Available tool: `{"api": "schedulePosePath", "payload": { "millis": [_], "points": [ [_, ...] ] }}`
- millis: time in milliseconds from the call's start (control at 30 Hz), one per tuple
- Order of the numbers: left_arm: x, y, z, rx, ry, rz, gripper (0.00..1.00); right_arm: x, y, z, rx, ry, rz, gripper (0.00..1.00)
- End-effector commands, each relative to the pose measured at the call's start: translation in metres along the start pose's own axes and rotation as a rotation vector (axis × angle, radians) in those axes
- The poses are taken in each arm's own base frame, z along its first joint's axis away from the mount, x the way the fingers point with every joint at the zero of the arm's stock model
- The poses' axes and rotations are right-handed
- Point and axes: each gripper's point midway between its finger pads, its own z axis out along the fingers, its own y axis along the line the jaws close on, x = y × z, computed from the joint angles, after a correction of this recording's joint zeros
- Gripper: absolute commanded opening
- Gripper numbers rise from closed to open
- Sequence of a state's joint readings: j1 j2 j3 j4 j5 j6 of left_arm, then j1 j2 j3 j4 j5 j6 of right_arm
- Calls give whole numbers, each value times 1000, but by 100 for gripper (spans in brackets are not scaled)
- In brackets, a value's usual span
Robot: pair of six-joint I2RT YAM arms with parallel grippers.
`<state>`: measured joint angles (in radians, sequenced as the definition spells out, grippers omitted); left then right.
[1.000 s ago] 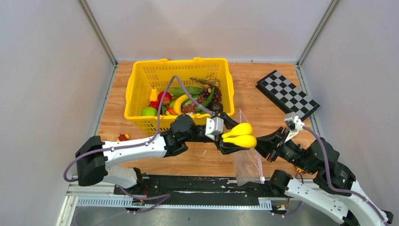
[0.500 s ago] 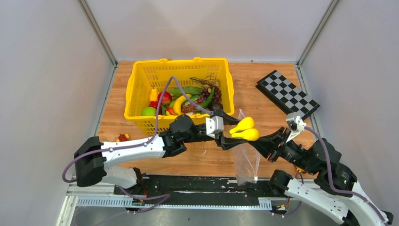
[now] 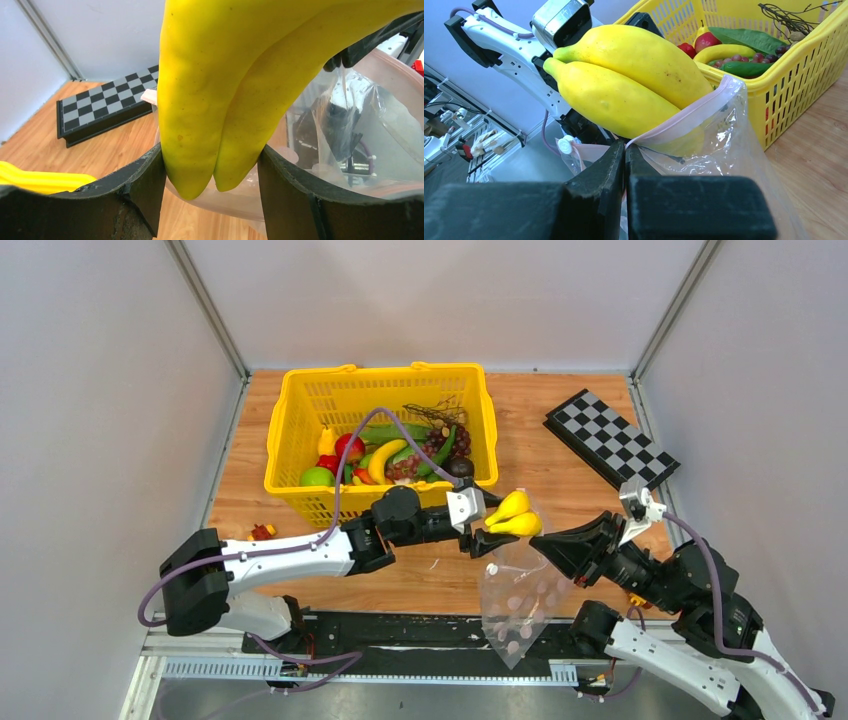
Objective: Place the food in the zip-top bag and seal the zipper
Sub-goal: Place the fake fruit in the zipper food storage bag.
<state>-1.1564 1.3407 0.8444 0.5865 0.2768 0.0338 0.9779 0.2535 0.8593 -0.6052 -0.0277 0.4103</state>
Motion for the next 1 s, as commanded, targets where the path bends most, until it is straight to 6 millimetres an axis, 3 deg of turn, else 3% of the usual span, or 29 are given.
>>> {"api": "schedulePosePath", "payload": {
  "millis": [0,133,300,533,800,967],
  "points": [
    [-1,-1,-1,2,12,24,27,-31,13,-9,-35,-110,22,5],
    [-22,-11,-2,57,-27,11,29,-21,-2,-1,25,-102,12,5],
    [12,-1,-10,25,201,48,28,-11,-14,12,50,-123,13,4],
    [55,16,-36,-131,369,-21,27,0,-19,21,16,-180,-43,2],
    [82,36,-74,-324,522,-55,25,21,-23,32,-16,-144,-96,2],
    [92,39,-95,-378,587,-57,25,28,-29,37,1,-133,-106,2]
  ]
}}
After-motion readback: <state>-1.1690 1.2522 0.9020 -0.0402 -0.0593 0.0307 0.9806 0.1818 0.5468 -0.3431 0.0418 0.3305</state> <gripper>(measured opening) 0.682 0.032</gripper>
